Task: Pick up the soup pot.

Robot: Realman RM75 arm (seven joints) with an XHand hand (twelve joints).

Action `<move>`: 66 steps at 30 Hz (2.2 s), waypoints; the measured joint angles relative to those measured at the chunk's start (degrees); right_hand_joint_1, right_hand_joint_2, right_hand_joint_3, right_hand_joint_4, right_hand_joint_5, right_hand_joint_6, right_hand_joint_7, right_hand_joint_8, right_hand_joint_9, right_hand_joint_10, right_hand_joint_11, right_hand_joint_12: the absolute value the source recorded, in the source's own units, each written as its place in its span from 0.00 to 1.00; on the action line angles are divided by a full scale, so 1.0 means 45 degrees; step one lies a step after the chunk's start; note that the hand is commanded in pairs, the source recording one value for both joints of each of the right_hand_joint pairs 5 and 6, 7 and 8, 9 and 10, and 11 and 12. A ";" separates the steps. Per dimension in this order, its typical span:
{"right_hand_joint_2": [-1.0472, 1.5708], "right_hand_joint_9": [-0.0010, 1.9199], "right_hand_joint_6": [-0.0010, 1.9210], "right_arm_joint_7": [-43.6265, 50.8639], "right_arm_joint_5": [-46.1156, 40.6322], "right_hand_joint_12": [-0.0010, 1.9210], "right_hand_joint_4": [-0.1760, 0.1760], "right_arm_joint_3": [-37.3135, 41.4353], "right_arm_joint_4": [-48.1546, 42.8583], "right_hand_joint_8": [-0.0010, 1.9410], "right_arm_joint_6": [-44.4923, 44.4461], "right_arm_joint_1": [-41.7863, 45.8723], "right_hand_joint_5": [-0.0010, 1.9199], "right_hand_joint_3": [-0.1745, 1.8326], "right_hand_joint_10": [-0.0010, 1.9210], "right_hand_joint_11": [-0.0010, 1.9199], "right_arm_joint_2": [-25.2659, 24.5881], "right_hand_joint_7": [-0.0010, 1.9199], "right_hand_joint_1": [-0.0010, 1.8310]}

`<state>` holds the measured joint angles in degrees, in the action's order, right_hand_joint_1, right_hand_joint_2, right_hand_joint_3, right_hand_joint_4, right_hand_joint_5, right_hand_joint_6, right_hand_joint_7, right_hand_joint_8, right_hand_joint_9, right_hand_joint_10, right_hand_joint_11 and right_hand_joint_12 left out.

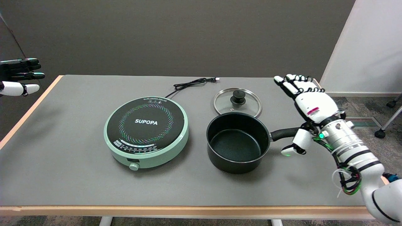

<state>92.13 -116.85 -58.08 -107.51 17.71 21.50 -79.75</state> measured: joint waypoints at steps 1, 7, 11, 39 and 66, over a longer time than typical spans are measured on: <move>0.15 0.01 0.01 0.0141 0.0030 0.01 1.00 -0.0083 -0.0005 0.01 -0.0009 -0.0024 0.01 0.58 0.01 0.01 -0.0071 0.01 0.62; 0.15 0.01 0.01 0.0886 -0.0034 0.01 1.00 -0.0488 -0.0034 0.01 -0.0146 -0.0069 0.01 0.62 0.01 0.01 -0.0417 0.01 0.62; 0.15 0.01 0.01 0.1345 -0.0288 0.01 1.00 -0.0659 -0.0040 0.01 -0.0212 -0.0014 0.01 0.63 0.01 0.01 -0.0591 0.01 0.62; 0.15 0.01 0.01 0.2776 -0.3251 0.01 1.00 -0.0587 -0.0002 0.01 -0.0239 0.1202 0.01 0.67 0.01 0.01 -0.0368 0.01 0.64; 0.16 0.01 0.01 0.2992 -0.3758 0.01 1.00 -0.1262 0.0131 0.01 -0.0976 0.1159 0.01 0.67 0.01 0.01 -0.0343 0.01 0.62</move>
<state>105.59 -133.76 -63.76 -106.92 13.31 26.71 -81.29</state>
